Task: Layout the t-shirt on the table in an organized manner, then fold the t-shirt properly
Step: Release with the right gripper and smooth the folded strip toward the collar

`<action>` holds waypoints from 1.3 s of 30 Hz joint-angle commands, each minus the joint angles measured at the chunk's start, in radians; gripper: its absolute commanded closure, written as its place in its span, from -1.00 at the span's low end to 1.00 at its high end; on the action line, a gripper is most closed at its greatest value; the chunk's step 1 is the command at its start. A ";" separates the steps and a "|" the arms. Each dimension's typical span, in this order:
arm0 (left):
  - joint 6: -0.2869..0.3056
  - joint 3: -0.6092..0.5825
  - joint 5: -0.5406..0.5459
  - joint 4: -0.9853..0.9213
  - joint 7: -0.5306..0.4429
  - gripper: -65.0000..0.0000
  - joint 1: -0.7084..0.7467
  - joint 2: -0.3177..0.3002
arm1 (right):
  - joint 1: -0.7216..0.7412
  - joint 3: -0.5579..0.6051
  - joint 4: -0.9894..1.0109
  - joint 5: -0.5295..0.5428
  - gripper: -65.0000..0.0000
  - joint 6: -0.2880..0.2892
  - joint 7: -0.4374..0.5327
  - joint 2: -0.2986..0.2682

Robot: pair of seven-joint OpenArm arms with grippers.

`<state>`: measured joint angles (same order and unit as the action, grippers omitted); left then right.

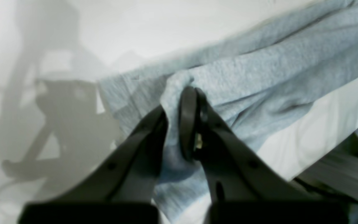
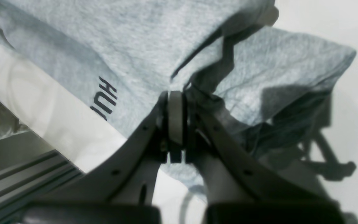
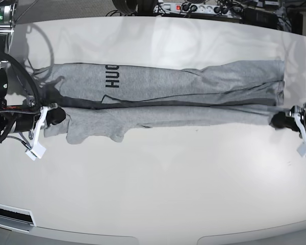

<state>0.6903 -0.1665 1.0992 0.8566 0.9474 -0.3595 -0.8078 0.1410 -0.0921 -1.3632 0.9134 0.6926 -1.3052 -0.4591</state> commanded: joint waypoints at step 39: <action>0.008 0.008 0.013 0.005 -0.140 0.07 0.010 -0.024 | 0.109 -0.006 0.186 -0.291 1.00 0.006 0.465 0.137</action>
<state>0.6899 -0.1684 1.0939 0.8520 0.8246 -0.3302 -0.8055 0.2199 -0.0933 -1.1618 0.6079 0.6914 -0.8654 -0.3103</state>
